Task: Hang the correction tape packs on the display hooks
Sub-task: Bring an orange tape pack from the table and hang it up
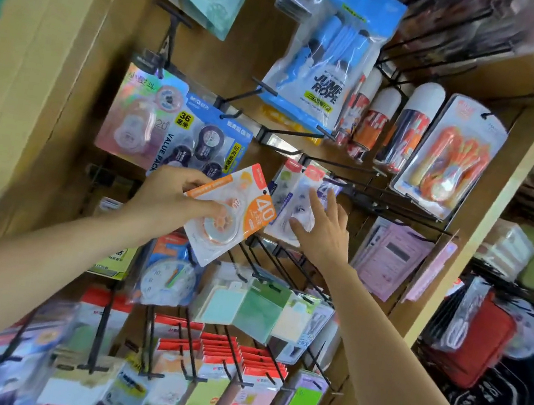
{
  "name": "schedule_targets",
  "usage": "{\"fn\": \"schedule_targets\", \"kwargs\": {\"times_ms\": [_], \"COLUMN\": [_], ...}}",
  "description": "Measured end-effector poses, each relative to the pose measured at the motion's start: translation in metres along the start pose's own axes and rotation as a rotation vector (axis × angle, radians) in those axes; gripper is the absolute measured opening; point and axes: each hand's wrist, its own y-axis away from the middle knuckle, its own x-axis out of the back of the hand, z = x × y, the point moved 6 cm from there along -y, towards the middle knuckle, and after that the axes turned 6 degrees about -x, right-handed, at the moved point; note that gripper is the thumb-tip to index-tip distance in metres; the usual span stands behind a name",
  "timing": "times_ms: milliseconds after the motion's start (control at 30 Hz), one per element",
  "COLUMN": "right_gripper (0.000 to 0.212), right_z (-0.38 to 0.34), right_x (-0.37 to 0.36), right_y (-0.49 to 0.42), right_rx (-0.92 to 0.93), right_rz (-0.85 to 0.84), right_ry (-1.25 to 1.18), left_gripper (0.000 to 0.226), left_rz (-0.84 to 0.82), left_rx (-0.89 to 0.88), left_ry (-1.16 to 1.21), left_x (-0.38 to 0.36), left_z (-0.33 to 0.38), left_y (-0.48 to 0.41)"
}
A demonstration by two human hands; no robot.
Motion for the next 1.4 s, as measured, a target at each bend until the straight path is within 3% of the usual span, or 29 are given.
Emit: {"fn": "schedule_targets", "kwargs": {"times_ms": [200,333,433,567,667,867,1100,1333,1400], "right_gripper": [0.073,0.064,0.053,0.036,0.023,0.042,0.039,0.038,0.043], "right_z": [-0.012,-0.011,0.001,-0.006,-0.014,-0.051,-0.086,-0.067,-0.047], "right_x": [-0.023,-0.035,-0.033,-0.008,-0.001,0.014,0.019,0.031,0.037], "right_y": [-0.044,-0.07,-0.069,-0.019,0.03,0.102,0.128,0.125,0.118], "right_rx": [-0.011,0.036,-0.049,-0.098,-0.154,-0.19,-0.141,-0.198,-0.253], "right_rz": [-0.172,-0.265,-0.331,-0.274,-0.346,-0.514,-0.399,-0.215,-0.138], "right_ry": [0.068,-0.034,-0.338,-0.778,-1.054,-1.429,-1.635,-1.593,-1.566], "left_gripper": [0.035,0.041,0.049,0.037,0.03,0.028,0.038,0.045,0.033], "left_rz": [0.023,0.016,0.019,0.024,-0.004,-0.08,-0.214,-0.41,-0.513], "left_rx": [-0.026,-0.008,0.005,0.0,-0.003,-0.025,-0.071,-0.035,-0.066], "left_ry": [-0.028,-0.037,-0.026,-0.033,-0.008,0.032,0.002,-0.1,-0.213], "left_x": [0.001,0.003,0.004,0.005,0.004,-0.001,-0.01,-0.024,-0.032], "left_z": [0.001,0.001,0.0,-0.001,-0.001,0.007,0.012,0.001,-0.002], "left_y": [0.001,0.001,0.002,0.002,0.001,0.003,0.006,0.008,0.009]}}
